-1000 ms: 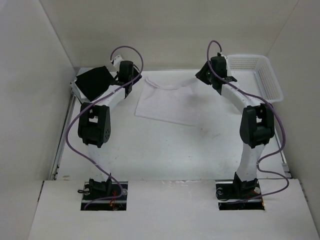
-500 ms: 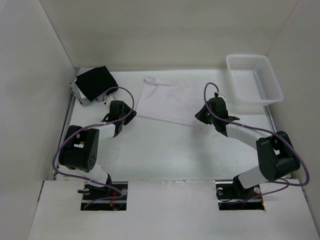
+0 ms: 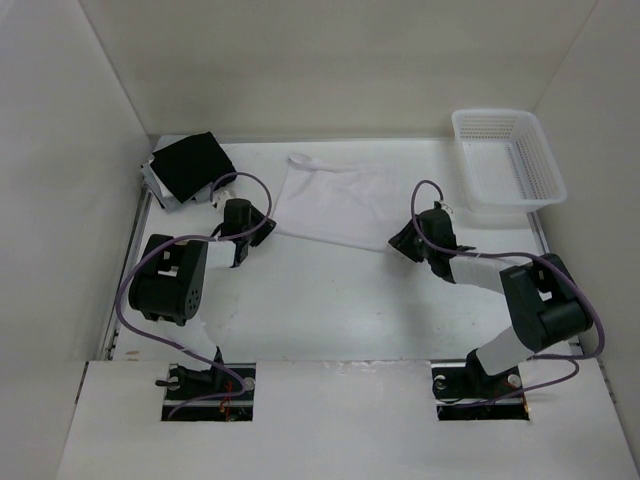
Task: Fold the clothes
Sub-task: Fold the tank top
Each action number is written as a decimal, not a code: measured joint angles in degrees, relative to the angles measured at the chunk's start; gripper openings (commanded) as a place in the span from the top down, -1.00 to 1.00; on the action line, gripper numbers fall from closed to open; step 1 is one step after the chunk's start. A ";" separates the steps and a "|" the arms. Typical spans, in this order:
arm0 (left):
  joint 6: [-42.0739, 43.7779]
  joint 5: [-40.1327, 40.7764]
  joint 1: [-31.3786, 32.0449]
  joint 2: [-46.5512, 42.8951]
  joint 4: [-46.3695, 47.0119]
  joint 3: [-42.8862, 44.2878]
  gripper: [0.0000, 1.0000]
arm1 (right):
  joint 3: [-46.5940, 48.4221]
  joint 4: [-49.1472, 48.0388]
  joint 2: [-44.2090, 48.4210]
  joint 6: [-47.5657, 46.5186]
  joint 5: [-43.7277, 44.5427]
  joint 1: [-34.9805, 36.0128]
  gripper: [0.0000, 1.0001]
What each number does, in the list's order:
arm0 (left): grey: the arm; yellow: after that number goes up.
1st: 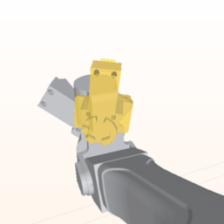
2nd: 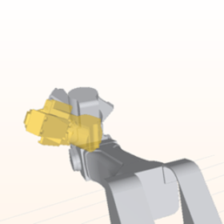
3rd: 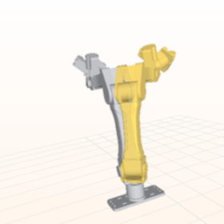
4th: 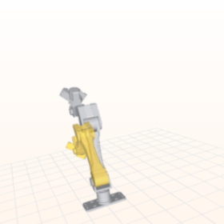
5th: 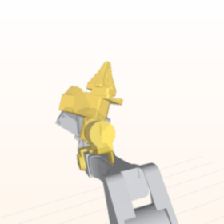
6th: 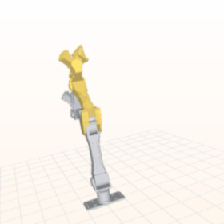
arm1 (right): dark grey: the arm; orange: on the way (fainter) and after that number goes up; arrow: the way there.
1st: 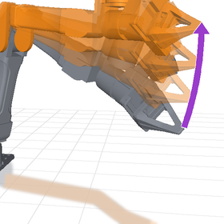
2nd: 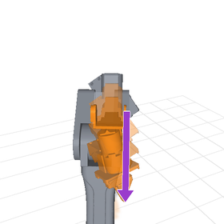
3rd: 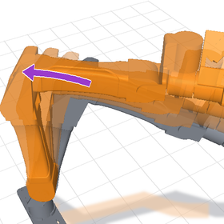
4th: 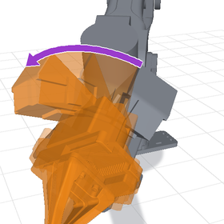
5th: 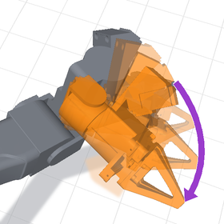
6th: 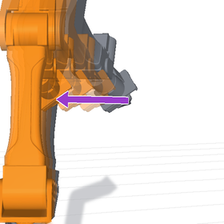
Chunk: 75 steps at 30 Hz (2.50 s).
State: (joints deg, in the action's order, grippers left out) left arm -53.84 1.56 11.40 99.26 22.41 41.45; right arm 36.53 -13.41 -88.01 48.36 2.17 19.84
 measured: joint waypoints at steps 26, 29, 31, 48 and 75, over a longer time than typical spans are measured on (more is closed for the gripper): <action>-0.48 2.78 0.59 0.09 -1.01 0.00 0.49 | -1.88 -8.07 -5.79 6.36 -2.47 0.02 0.64; -0.50 3.74 0.35 -1.49 -1.92 -1.05 0.47 | -1.90 -8.11 -5.81 6.82 -2.43 0.02 0.58; -0.46 4.24 0.35 -2.01 -2.67 -1.31 0.47 | -2.12 -8.52 -5.81 7.19 -2.45 0.02 0.49; -0.50 3.98 2.16 0.61 -1.46 0.20 0.97 | -3.30 -10.16 -5.81 7.61 -1.90 0.02 0.96; 5.11 13.68 17.29 -72.87 -27.58 5.88 1.00 | 23.15 38.36 58.12 -7.93 24.00 37.31 0.99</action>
State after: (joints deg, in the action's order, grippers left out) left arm -48.73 15.25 28.69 26.39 -5.17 47.33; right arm 59.68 24.95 -29.89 40.42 26.17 57.14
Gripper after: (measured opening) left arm 0.010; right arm 0.006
